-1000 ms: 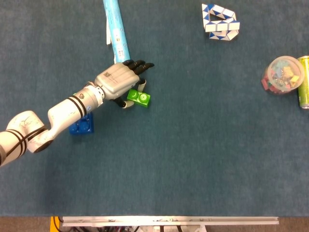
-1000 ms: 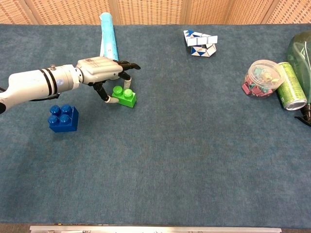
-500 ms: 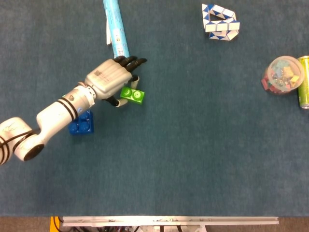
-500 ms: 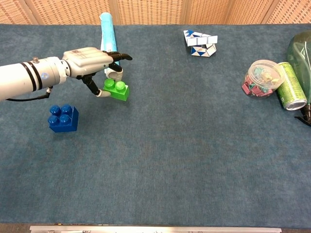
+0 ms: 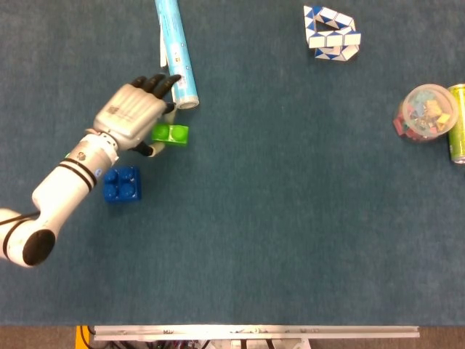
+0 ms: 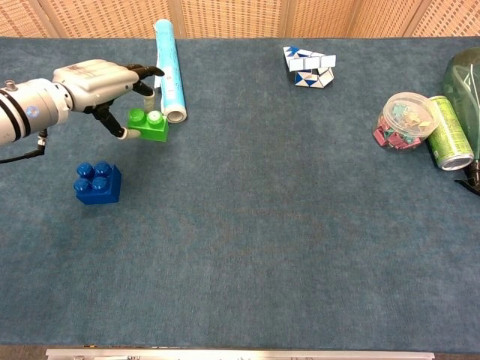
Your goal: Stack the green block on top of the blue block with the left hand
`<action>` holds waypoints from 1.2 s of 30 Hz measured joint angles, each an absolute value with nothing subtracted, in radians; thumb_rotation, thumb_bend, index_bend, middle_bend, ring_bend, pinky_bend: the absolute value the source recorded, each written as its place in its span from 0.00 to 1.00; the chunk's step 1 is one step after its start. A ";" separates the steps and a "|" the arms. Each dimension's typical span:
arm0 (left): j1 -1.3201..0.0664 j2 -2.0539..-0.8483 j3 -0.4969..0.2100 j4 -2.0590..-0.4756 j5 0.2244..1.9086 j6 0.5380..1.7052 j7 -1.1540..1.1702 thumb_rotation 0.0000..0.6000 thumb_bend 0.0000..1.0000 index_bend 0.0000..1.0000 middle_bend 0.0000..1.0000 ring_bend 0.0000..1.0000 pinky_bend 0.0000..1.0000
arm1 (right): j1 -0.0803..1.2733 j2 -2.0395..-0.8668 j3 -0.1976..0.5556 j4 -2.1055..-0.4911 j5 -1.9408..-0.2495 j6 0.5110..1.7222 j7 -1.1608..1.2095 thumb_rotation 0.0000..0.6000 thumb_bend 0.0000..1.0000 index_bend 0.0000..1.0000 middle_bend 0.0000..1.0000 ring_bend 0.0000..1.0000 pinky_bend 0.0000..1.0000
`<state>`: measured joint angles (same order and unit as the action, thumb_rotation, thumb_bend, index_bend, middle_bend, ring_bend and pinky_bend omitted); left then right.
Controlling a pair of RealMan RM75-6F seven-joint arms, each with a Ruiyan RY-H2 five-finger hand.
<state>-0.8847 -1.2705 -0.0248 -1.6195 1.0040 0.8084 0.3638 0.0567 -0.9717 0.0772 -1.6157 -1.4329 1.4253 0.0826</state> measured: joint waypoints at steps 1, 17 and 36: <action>-0.884 -1.265 -0.023 -1.636 0.972 0.819 0.395 1.00 0.28 0.48 0.00 0.00 0.13 | 0.058 -0.971 0.077 -1.614 -1.431 1.420 0.087 1.00 0.10 0.22 0.26 0.13 0.14; -0.893 -1.192 -0.031 -1.922 0.603 1.019 0.619 1.00 0.28 0.48 0.00 0.00 0.13 | 0.066 -0.950 0.066 -1.611 -1.450 1.398 0.155 1.00 0.10 0.22 0.26 0.13 0.14; -0.786 -1.062 -0.015 -2.031 0.723 1.019 0.454 1.00 0.28 0.49 0.00 0.00 0.13 | 0.059 -0.957 0.056 -1.624 -1.456 1.414 0.119 1.00 0.10 0.22 0.26 0.13 0.14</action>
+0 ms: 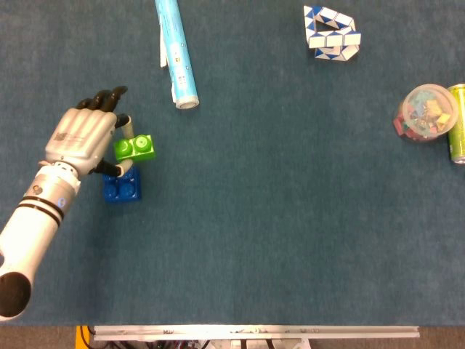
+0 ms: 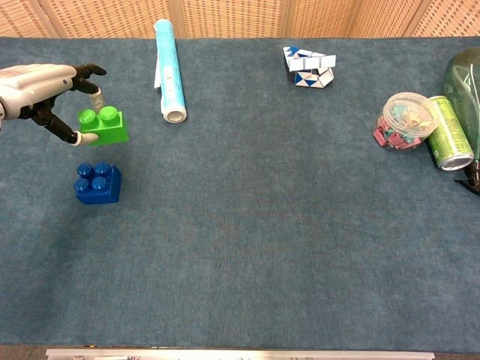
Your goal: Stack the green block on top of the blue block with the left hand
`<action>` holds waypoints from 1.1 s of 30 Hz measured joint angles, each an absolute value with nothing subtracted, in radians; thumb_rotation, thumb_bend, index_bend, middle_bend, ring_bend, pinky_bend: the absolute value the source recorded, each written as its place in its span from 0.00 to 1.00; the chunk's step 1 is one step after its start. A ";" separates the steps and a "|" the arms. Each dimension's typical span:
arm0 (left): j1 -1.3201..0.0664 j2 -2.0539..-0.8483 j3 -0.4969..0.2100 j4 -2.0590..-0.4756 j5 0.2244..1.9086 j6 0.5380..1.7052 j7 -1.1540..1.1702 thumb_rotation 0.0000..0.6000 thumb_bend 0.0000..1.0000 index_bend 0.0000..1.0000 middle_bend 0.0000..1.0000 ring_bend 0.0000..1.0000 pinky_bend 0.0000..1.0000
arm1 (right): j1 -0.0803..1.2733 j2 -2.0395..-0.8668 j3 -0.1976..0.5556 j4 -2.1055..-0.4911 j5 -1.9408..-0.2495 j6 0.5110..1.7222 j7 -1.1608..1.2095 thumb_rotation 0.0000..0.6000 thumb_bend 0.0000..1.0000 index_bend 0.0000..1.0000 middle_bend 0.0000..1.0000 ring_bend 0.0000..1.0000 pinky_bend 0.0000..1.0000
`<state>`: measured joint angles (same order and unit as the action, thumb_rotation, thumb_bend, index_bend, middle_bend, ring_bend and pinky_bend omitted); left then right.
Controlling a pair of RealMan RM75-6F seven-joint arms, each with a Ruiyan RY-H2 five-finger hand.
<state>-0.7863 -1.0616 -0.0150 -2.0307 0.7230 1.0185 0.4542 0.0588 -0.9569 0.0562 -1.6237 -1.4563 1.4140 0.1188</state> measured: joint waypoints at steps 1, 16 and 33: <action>-0.781 -1.058 -0.013 -2.031 0.729 1.017 0.447 1.00 0.28 0.49 0.00 0.00 0.13 | 0.058 -0.957 0.056 -1.624 -1.457 1.416 0.118 1.00 0.10 0.22 0.26 0.13 0.14; -0.718 -1.025 0.009 -1.997 0.800 0.959 0.340 1.00 0.28 0.49 0.00 0.00 0.11 | 0.054 -0.956 0.054 -1.628 -1.460 1.425 0.110 1.00 0.10 0.22 0.26 0.13 0.14; -0.655 -1.053 0.016 -1.880 0.948 0.872 0.183 1.00 0.28 0.50 0.00 0.00 0.11 | 0.054 -0.960 0.053 -1.629 -1.458 1.424 0.099 1.00 0.10 0.22 0.26 0.13 0.14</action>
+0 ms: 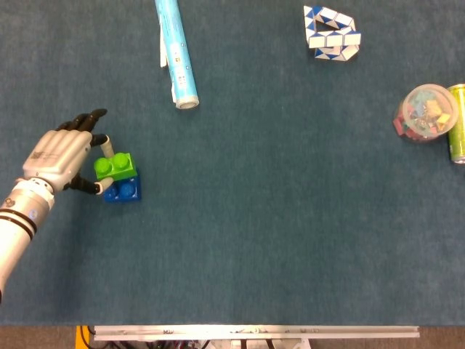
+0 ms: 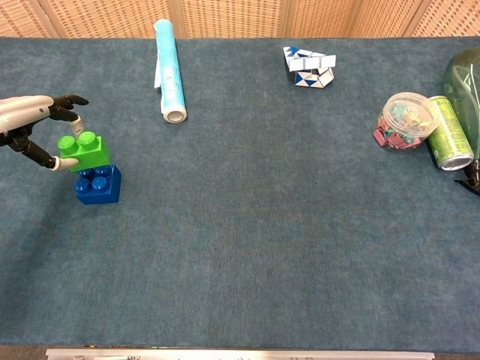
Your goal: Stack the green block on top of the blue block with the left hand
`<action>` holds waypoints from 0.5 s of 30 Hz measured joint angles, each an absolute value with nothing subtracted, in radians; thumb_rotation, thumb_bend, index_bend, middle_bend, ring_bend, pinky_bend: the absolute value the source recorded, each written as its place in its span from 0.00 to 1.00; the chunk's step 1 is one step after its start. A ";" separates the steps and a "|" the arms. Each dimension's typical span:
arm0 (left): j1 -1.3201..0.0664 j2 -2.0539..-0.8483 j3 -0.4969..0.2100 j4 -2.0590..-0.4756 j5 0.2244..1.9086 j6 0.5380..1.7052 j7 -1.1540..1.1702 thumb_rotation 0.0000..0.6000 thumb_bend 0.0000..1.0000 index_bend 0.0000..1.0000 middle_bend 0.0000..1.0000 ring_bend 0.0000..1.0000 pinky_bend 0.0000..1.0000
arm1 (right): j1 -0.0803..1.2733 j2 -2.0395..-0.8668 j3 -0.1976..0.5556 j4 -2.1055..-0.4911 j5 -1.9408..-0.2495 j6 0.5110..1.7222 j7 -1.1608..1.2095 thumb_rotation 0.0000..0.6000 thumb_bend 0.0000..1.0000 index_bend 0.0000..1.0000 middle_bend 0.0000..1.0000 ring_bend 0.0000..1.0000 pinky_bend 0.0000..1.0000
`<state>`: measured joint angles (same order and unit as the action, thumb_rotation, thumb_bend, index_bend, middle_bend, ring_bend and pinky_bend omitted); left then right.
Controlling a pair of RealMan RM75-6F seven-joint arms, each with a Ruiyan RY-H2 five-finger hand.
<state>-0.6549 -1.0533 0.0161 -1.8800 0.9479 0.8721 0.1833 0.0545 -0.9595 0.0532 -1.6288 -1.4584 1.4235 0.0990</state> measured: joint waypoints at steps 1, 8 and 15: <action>-0.650 -1.058 0.016 -1.870 0.967 0.871 0.172 1.00 0.28 0.50 0.00 0.00 0.11 | 0.054 -0.960 0.053 -1.629 -1.458 1.423 0.098 1.00 0.10 0.22 0.26 0.13 0.14; -0.617 -1.092 0.015 -1.798 1.084 0.863 0.082 1.00 0.28 0.50 0.00 0.00 0.11 | 0.056 -0.963 0.052 -1.629 -1.457 1.419 0.089 1.00 0.10 0.22 0.26 0.13 0.14; -0.596 -1.107 0.014 -1.743 1.152 0.846 0.017 1.00 0.28 0.50 0.00 0.00 0.11 | 0.055 -0.963 0.052 -1.630 -1.456 1.421 0.086 1.00 0.10 0.22 0.26 0.13 0.14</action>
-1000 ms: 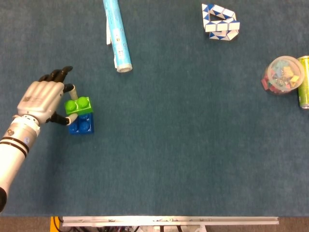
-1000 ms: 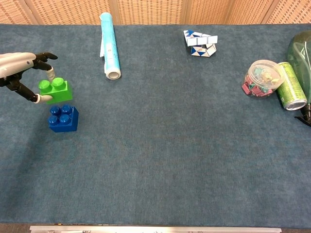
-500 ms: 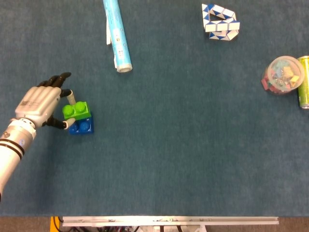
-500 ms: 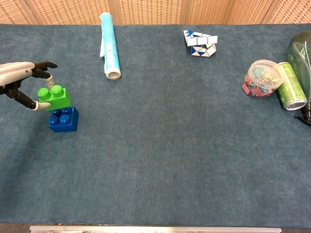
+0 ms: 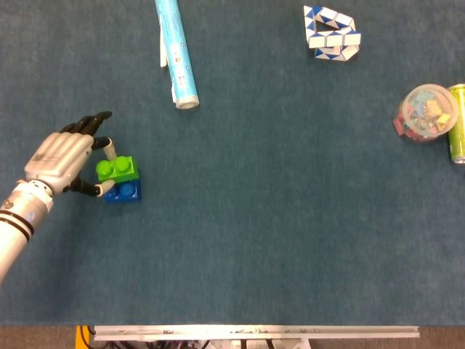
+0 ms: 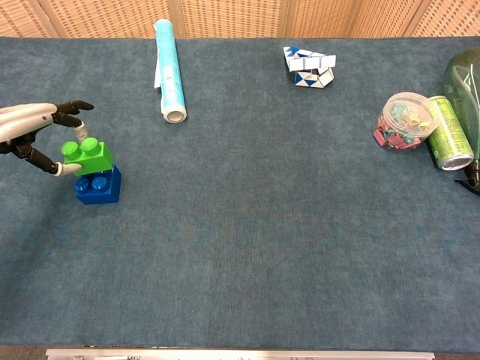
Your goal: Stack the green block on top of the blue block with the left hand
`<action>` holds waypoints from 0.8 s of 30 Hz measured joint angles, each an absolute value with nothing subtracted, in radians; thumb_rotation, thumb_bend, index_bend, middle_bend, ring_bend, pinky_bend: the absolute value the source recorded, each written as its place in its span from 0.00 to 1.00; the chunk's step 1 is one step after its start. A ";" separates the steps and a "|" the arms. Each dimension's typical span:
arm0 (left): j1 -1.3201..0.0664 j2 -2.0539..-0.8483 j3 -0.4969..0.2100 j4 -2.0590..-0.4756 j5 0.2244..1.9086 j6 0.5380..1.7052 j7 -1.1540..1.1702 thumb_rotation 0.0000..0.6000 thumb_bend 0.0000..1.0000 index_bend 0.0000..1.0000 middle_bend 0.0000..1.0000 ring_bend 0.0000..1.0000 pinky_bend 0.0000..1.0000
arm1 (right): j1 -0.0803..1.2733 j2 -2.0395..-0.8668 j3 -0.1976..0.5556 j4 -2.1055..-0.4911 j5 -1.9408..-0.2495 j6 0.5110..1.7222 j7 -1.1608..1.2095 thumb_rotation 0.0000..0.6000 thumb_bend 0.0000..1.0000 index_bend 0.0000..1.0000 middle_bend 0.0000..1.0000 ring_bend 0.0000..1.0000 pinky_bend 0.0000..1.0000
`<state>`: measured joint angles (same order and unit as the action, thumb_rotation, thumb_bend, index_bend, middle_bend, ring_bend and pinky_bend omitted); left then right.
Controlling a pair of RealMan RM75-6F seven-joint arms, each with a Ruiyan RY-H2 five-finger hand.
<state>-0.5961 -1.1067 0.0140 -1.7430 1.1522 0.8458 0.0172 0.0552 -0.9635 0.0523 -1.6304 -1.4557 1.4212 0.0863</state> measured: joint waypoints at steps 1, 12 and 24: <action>-0.595 -1.107 0.014 -1.738 1.158 0.843 0.011 1.00 0.28 0.50 0.00 0.00 0.11 | 0.055 -0.963 0.052 -1.631 -1.456 1.422 0.086 1.00 0.10 0.22 0.26 0.13 0.14; -0.585 -1.123 0.005 -1.684 1.226 0.824 -0.071 1.00 0.28 0.50 0.00 0.00 0.11 | 0.056 -0.967 0.050 -1.632 -1.457 1.420 0.076 1.00 0.10 0.22 0.26 0.13 0.14; -0.572 -1.138 0.002 -1.634 1.267 0.809 -0.132 1.00 0.28 0.50 0.00 0.00 0.11 | 0.056 -0.969 0.050 -1.633 -1.454 1.419 0.067 1.00 0.10 0.22 0.26 0.13 0.14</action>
